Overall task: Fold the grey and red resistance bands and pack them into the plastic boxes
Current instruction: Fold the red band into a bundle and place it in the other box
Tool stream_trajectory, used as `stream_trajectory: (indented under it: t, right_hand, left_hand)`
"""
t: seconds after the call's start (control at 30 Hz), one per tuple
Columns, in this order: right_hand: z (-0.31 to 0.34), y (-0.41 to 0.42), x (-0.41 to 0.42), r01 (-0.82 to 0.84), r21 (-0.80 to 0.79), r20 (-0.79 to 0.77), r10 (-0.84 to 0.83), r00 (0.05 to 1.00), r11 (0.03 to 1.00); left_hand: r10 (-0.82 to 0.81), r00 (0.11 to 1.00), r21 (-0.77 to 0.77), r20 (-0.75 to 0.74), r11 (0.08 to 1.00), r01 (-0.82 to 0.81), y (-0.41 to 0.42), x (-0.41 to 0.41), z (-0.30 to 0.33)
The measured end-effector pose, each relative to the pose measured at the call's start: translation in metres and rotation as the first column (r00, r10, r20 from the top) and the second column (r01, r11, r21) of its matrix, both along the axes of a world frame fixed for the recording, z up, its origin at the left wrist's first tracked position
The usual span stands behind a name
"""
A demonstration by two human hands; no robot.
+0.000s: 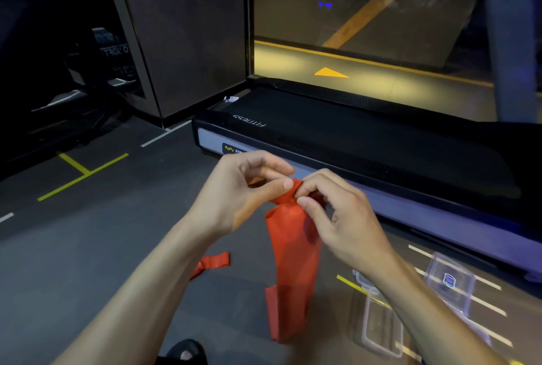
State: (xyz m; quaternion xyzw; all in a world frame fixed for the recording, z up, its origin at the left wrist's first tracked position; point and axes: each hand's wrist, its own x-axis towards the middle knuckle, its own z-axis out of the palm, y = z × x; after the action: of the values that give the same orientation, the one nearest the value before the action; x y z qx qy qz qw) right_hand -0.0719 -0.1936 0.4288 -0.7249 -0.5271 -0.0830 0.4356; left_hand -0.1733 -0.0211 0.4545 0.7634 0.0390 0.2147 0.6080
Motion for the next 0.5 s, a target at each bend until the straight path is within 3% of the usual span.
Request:
stream_trajectory:
  t: [0.5]
  right_hand:
    - [-0.0006, -0.0017, -0.0002, 0.013, -0.056, 0.063, -0.01, 0.998, 0.998]
  left_hand:
    - [0.095, 0.994, -0.011, -0.058, 0.995, -0.096, -0.0046, 0.0021, 0.0003]
